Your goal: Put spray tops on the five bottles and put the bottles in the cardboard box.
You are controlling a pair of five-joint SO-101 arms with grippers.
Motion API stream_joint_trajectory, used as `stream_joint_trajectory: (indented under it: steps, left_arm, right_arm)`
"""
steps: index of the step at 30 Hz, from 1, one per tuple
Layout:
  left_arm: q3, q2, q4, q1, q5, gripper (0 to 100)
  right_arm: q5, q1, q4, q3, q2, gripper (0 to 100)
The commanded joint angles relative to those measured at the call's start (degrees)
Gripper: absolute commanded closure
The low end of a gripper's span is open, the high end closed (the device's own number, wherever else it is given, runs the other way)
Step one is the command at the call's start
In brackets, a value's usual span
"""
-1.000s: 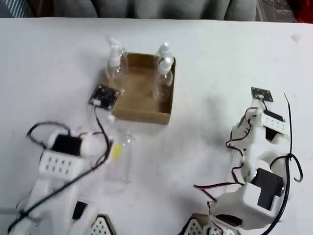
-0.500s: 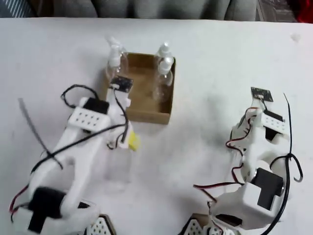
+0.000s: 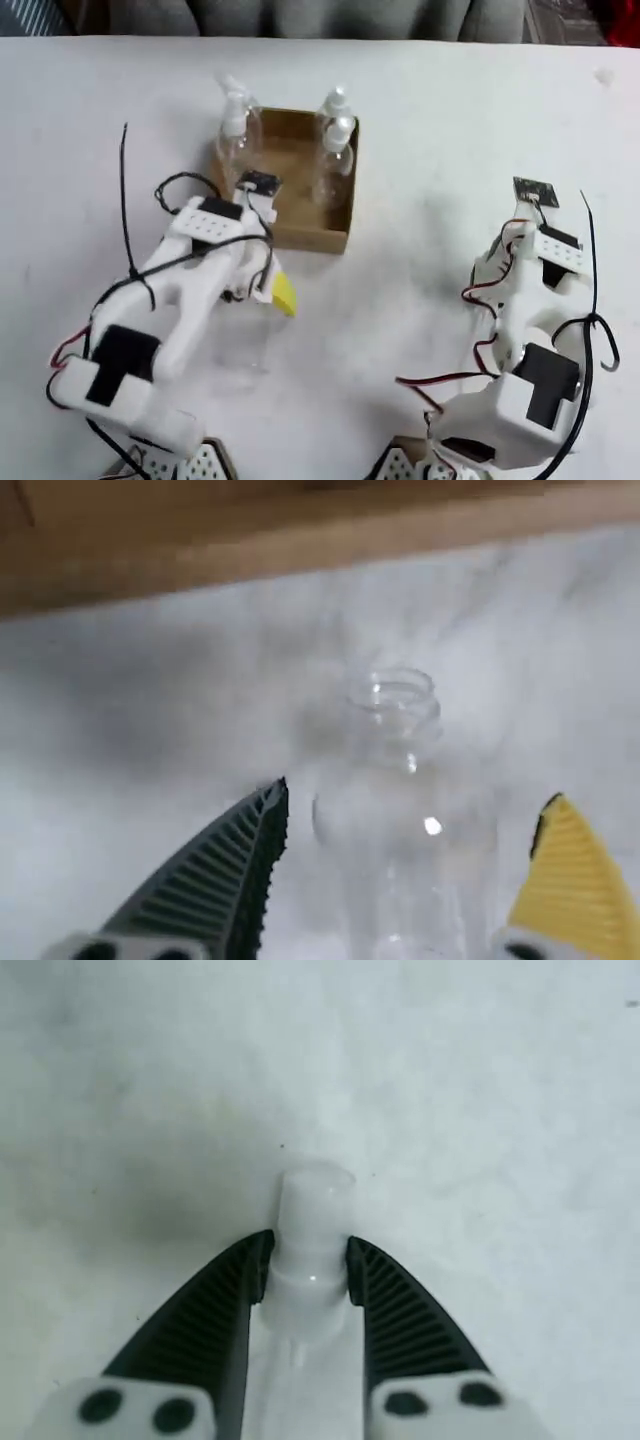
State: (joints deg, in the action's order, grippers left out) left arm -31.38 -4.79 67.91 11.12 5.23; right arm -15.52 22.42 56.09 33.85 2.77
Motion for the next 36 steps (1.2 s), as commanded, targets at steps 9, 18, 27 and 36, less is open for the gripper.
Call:
stream_joint_trajectory:
  steps: [9,18,27,36]
  left_arm:
    - [3.6,-3.0,-4.0,-2.6,0.5,95]
    - [2.5,6.5,1.1,-11.1,0.5,98]
    - [-12.0,12.7,-11.4,-11.8,0.4,98]
    - [-13.7,13.4,-11.3,-12.0,0.4,75]
  right_arm:
    - [0.4,0.0,-1.5,0.1,0.1,98.3]
    - [0.4,0.0,-1.5,0.1,0.1,98.3]
    - [0.4,0.0,-1.5,0.1,0.1,98.3]
    - [0.4,0.0,-1.5,0.2,0.1,98.3]
